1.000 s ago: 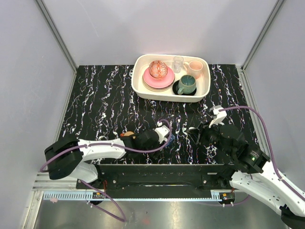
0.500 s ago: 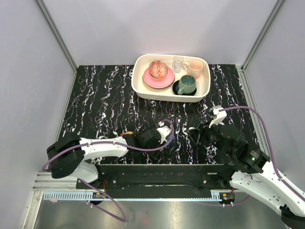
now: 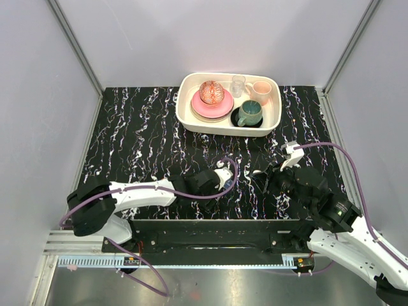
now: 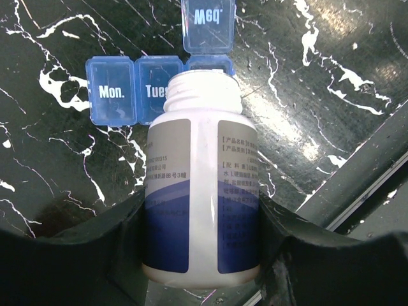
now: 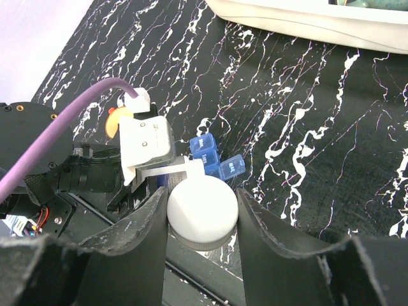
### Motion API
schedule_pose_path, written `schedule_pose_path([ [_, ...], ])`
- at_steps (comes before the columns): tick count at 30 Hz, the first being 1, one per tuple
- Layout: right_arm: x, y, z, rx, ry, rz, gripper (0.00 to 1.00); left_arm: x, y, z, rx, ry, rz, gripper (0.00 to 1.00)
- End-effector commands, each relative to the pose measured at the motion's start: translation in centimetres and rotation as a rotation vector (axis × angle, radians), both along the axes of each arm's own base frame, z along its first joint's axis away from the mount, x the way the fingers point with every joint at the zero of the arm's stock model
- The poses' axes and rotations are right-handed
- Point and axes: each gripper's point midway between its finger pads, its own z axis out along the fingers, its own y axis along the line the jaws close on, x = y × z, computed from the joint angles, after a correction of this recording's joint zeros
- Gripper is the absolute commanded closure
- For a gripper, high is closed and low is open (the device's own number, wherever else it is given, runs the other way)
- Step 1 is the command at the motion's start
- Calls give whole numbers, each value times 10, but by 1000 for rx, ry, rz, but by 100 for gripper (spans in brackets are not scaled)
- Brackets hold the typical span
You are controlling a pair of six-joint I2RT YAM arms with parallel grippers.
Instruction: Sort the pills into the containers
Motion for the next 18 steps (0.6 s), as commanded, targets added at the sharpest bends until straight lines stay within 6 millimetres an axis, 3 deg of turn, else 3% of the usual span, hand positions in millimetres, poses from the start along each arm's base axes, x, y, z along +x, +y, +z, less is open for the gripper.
schedule_pose_path([
  [1,1,-1,5,18,-17,-14,100,12,-11,14,-11,-37,-2,100],
  [18,2,-1,5,17,-17,-17,100,13,-8,15,53,-23,-29,100],
])
